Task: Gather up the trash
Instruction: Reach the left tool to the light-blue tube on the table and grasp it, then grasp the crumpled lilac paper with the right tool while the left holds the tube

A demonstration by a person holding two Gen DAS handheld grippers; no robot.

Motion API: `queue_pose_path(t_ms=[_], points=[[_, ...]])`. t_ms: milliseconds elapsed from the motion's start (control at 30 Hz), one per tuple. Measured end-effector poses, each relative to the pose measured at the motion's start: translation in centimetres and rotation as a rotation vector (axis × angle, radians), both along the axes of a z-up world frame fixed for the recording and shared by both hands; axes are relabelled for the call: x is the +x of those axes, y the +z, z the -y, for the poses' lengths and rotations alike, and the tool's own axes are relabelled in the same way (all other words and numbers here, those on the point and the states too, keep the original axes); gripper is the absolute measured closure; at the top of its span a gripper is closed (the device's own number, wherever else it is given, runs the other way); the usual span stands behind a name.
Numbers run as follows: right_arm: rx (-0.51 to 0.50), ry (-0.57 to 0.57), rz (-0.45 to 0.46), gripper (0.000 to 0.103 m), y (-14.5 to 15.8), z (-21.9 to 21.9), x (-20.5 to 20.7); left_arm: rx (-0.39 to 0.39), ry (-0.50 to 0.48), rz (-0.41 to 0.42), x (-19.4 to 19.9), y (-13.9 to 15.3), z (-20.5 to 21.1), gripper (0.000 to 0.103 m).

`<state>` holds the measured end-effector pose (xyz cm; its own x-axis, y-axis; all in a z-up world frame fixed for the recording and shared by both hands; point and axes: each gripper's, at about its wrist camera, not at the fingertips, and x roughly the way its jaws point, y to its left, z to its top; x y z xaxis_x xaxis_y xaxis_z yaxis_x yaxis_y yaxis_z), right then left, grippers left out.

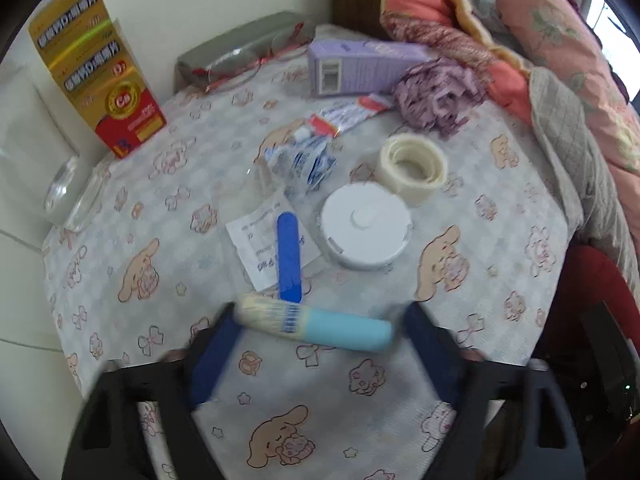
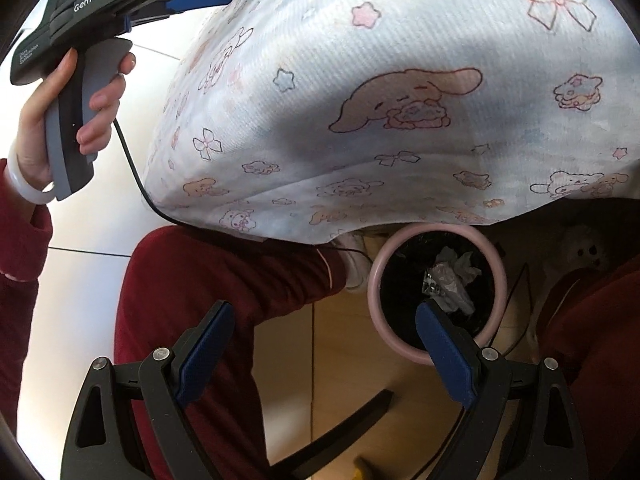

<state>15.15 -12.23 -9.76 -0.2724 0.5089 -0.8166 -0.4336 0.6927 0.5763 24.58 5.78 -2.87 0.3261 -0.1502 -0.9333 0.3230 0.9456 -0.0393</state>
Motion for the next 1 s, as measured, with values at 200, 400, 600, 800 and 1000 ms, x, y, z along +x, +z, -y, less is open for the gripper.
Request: queue_pose_path(t_ms=[200, 400, 600, 800, 1000], points=[[0.005, -0.01, -0.002, 0.012, 0.1, 0.3, 0.2, -0.005, 0.023, -0.003, -0.2, 0.2, 0.0, 0.03], [0.061, -0.017, 0.046, 0.012, 2.5, 0.9, 0.7, -0.056, 0.191, -0.002, -2.1, 1.3, -1.8, 0.029], [0.105, -0.017, 0.196, 0.012, 8.5, 1.8, 2.4, -0.124, 0.4, -0.035, -6.4, 2.3, -3.8, 0.029], [0.038, 0.026, 0.431, 0.004, 14.0, 0.6, 7.6, -0.168, 0.514, -0.051, -8.7, 2.3, -4.3, 0.029], [-0.063, -0.035, 0.576, 0.004, 15.5, 0.0, 14.0, -0.216, 0.538, -0.031, -9.7, 2.2, -4.1, 0.029]])
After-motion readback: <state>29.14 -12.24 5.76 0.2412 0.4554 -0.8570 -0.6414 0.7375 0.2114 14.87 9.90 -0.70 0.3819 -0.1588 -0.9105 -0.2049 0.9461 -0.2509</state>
